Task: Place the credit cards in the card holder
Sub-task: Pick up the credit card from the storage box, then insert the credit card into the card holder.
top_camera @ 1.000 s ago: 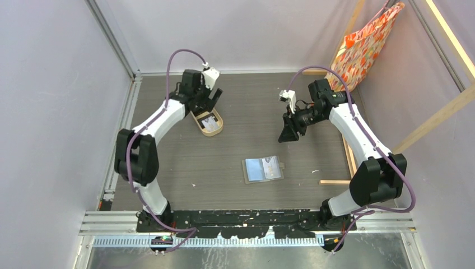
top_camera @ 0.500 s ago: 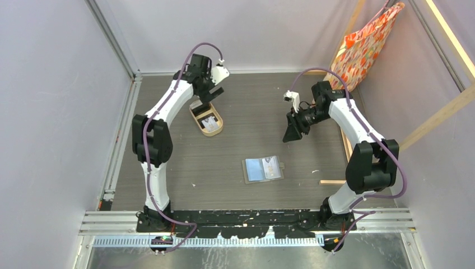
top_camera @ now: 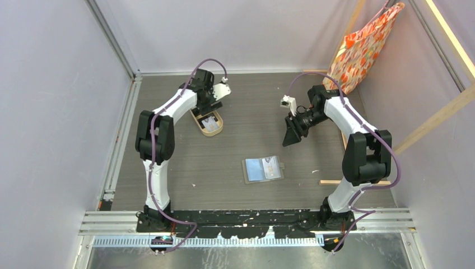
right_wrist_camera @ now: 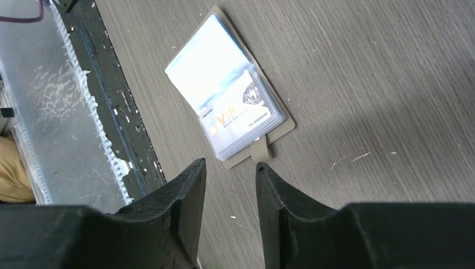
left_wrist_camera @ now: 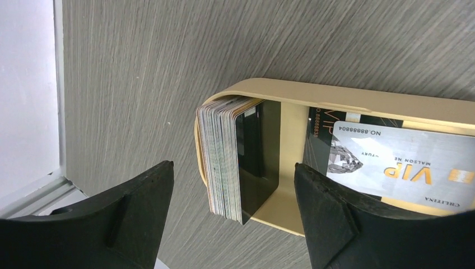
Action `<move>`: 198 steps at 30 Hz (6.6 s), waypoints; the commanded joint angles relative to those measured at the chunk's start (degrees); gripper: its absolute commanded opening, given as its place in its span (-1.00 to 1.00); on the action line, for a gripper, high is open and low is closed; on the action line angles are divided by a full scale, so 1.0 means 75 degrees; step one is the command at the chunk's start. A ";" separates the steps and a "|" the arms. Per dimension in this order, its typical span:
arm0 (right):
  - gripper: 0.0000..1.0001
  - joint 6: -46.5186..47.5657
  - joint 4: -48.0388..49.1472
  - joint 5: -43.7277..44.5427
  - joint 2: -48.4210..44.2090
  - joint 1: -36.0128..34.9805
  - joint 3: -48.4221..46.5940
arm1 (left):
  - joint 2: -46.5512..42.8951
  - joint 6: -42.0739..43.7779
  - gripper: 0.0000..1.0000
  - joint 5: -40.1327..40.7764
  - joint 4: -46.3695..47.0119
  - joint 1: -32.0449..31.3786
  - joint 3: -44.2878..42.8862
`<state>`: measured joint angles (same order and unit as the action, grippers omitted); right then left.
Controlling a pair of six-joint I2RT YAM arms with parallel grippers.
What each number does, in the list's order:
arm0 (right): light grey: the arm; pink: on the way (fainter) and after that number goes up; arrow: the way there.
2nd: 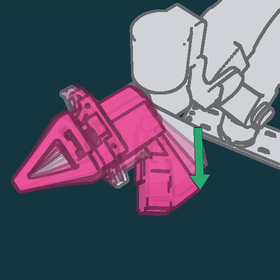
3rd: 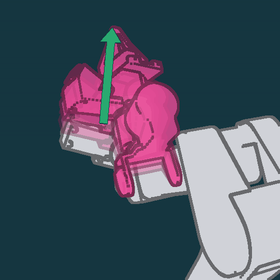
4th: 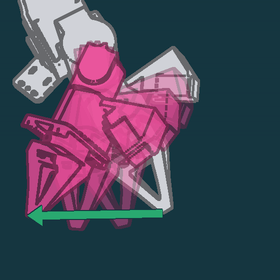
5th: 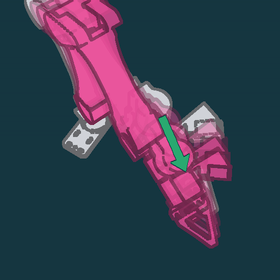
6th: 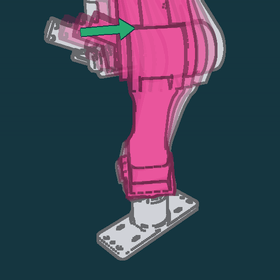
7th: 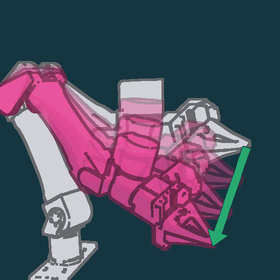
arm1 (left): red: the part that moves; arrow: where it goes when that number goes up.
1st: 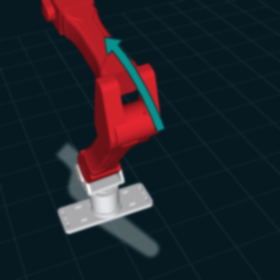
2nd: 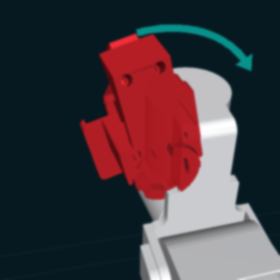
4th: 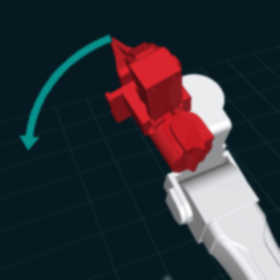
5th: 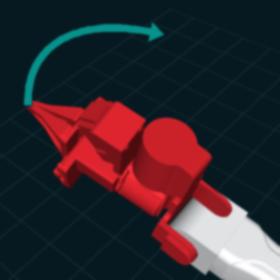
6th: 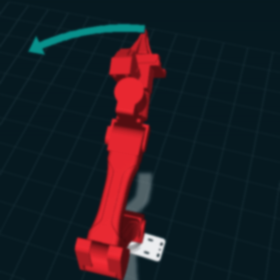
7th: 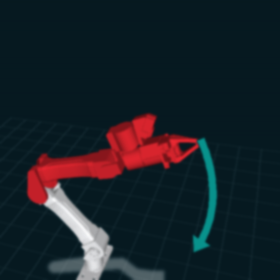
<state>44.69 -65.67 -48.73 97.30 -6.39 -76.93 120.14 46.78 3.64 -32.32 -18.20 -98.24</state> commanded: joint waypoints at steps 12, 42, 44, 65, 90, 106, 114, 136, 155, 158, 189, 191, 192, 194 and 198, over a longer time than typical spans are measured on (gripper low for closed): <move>-0.16 0.0372 -0.0316 -0.0229 0.0026 0.0031 -0.0281 | -0.0097 -0.0144 0.24 0.0897 0.1793 0.0023 0.0753; -0.18 0.0429 -0.0409 -0.0300 0.0094 0.0023 -0.0276 | -0.0668 -0.0183 0.02 0.1378 0.2298 -0.0163 0.1109; -0.18 0.0429 -0.0412 -0.0300 0.0096 0.0024 -0.0279 | -0.0687 -0.0186 0.02 0.1378 0.2316 -0.0164 0.1130; -0.19 0.0452 -0.0444 -0.0311 0.0107 0.0030 -0.0274 | -0.0752 -0.0224 -0.59 0.1296 0.2239 -0.0222 0.1132; -0.19 0.0499 -0.0505 -0.0335 0.0123 0.0025 -0.0284 | -0.1079 -0.0736 -0.99 0.0513 0.1221 -0.0285 0.0665; -0.20 0.0358 -0.0464 -0.0544 0.0098 -0.0008 -0.0270 | -0.2149 -0.4055 -0.99 -0.0263 0.0735 -0.0422 -0.0094; -0.20 -0.0912 0.0650 -0.0382 -0.0546 -0.0200 0.0093 | -0.3278 -0.7490 -0.99 -0.4367 0.2587 -0.0422 0.1470; 0.11 -1.0142 0.8533 -0.2106 -0.2699 -0.0195 0.2971 | -0.2776 -1.6542 -0.99 -0.4671 1.5242 -0.1838 0.7613; -0.37 -1.1279 0.9584 -0.2139 -0.2546 -0.0320 0.3190 | -0.2612 -1.6485 -0.99 -0.3922 1.5242 -0.2348 0.7595; -0.43 -1.1267 0.9599 -0.2151 -0.2523 -0.0352 0.3192 | -0.2581 -1.6526 -0.99 -0.3720 1.5242 -0.2465 0.7602; -0.98 -0.6074 0.4769 -0.2189 -0.2193 0.0090 0.3747 | -0.8962 -1.1491 1.00 -0.3307 0.7931 -0.0925 0.9756; -0.98 -0.5647 0.4185 -0.2068 -0.1792 0.0086 0.3463 | -0.8587 -1.1955 0.93 -0.3978 0.8007 -0.0934 0.9676; -0.98 -0.5606 0.4127 -0.2040 -0.1661 0.0077 0.3446 | -0.8345 -1.2166 0.77 -0.4259 0.8007 -0.0953 0.9612; -0.98 -0.5559 0.4124 -0.1987 -0.1485 0.0022 0.3507 | -0.7867 -1.2565 0.44 -0.4640 0.8251 -0.1073 0.9593; -0.98 -0.5455 0.4138 -0.1901 -0.1113 -0.0219 0.3538 | -0.7248 -1.2717 0.13 -0.4384 0.8624 -0.1951 0.9654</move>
<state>0.43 -32.49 -63.24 87.57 -6.42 -48.75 63.75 -46.22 -27.22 29.54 -27.40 -25.98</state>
